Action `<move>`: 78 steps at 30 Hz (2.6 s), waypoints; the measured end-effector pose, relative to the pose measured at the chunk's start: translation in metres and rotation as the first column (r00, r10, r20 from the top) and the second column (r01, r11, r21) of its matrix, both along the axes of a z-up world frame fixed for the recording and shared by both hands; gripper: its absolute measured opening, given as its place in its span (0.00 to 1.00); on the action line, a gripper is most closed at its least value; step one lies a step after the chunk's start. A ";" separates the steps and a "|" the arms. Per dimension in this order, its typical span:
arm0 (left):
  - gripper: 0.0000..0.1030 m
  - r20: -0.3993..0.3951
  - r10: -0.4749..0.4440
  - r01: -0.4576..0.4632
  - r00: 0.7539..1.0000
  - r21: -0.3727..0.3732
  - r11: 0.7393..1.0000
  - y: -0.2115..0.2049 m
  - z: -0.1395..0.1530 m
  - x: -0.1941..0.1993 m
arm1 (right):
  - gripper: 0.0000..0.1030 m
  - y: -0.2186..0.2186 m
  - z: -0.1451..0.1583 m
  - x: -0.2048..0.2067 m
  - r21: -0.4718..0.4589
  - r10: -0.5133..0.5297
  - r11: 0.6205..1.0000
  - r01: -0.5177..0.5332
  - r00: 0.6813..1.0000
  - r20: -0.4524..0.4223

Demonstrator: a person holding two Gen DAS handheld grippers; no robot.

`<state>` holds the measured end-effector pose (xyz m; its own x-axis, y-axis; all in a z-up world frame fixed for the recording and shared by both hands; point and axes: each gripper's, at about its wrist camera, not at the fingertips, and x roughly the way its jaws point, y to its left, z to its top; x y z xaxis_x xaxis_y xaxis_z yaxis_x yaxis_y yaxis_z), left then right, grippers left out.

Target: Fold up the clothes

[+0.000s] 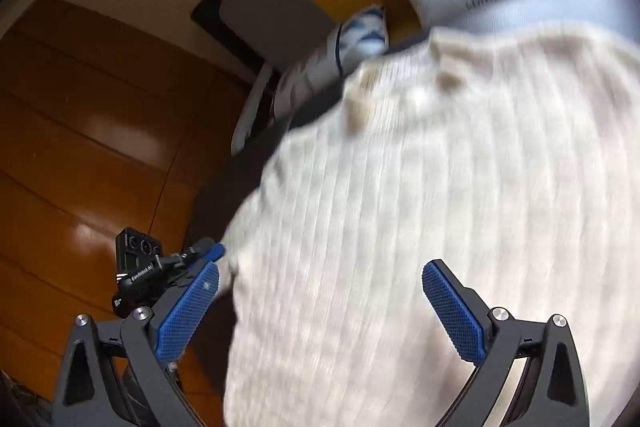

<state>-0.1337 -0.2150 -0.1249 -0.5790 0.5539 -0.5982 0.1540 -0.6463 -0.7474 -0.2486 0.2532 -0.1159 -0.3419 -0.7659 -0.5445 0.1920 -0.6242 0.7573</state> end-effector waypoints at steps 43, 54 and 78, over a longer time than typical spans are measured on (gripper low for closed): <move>0.30 0.083 0.414 -0.374 0.906 -0.297 0.878 -0.166 -0.003 0.177 | 1.00 -0.043 -0.023 0.089 0.159 0.024 0.987 0.009 0.979 -0.203; 0.34 0.098 0.452 -0.364 0.887 -0.455 0.813 -0.257 -0.022 0.189 | 1.00 -0.054 -0.019 0.077 0.227 0.003 0.974 0.028 0.991 -0.134; 0.08 0.079 0.509 -0.287 0.857 -0.747 0.600 -0.271 -0.017 0.161 | 1.00 -0.253 -0.009 -0.059 0.757 0.230 0.651 -0.053 0.964 -0.130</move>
<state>0.0268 -0.4862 -0.1418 -0.3994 -0.3319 -0.8546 0.6368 -0.7710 0.0019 -0.3079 -0.0001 -0.1253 -0.4299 -0.1830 -0.8842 0.4144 -0.9100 -0.0131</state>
